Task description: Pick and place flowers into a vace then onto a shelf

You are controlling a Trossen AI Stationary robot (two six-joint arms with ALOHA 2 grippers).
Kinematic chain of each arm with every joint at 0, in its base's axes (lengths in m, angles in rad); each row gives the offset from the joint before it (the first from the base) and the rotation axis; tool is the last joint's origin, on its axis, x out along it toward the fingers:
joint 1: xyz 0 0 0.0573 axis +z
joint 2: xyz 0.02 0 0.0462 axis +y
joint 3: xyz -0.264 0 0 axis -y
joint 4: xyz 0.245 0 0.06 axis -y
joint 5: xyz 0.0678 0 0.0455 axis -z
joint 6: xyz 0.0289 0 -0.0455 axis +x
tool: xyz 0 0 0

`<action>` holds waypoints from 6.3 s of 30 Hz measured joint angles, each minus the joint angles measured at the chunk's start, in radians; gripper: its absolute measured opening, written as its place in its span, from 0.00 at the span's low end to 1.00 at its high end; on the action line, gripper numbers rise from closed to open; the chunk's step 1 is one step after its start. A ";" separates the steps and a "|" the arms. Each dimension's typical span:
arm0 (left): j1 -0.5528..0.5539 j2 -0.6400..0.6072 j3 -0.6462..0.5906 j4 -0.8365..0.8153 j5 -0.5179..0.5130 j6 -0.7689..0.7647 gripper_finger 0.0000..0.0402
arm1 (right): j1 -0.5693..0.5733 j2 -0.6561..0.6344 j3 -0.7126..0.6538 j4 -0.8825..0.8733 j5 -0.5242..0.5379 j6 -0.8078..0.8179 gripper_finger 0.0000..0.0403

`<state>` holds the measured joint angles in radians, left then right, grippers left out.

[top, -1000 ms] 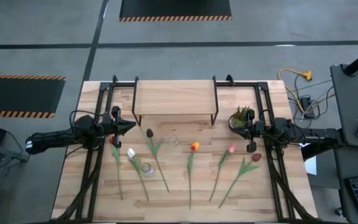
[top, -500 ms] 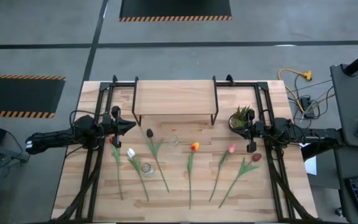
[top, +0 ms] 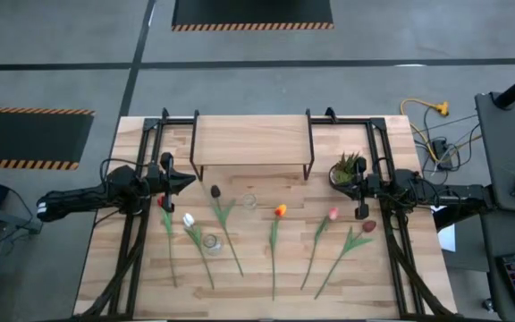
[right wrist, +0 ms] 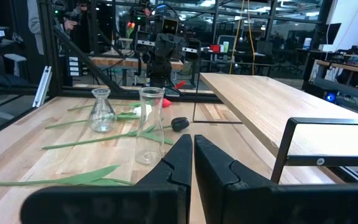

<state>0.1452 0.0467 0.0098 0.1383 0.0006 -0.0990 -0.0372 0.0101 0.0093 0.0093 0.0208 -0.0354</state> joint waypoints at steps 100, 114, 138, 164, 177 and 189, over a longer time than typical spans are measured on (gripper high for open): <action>0.000 0.000 0.000 0.007 -0.041 -0.011 0.01 | 0.552 1.696 1.159 -0.966 0.196 1.932 0.50; 0.000 0.000 0.000 0.007 -0.041 -0.011 0.01 | 0.550 1.827 1.153 -0.966 0.162 1.974 0.48; 0.000 0.001 0.000 0.007 -0.041 -0.011 0.01 | 0.532 1.914 1.152 -0.933 0.124 1.886 0.12; 0.000 0.001 0.000 0.006 -0.041 -0.012 0.01 | 0.535 1.751 1.144 -0.947 0.444 1.726 0.03; 0.000 0.000 0.000 0.007 -0.041 -0.012 0.01 | 0.528 1.591 1.146 -0.836 0.637 1.324 0.03; 0.000 0.005 0.000 0.007 -0.041 -0.012 0.01 | 0.430 1.549 1.146 -0.535 0.663 0.649 0.03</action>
<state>0.1452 0.0513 0.0099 0.1455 -0.0402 -0.1108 0.3924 1.5586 1.1557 -0.5256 0.6840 0.6136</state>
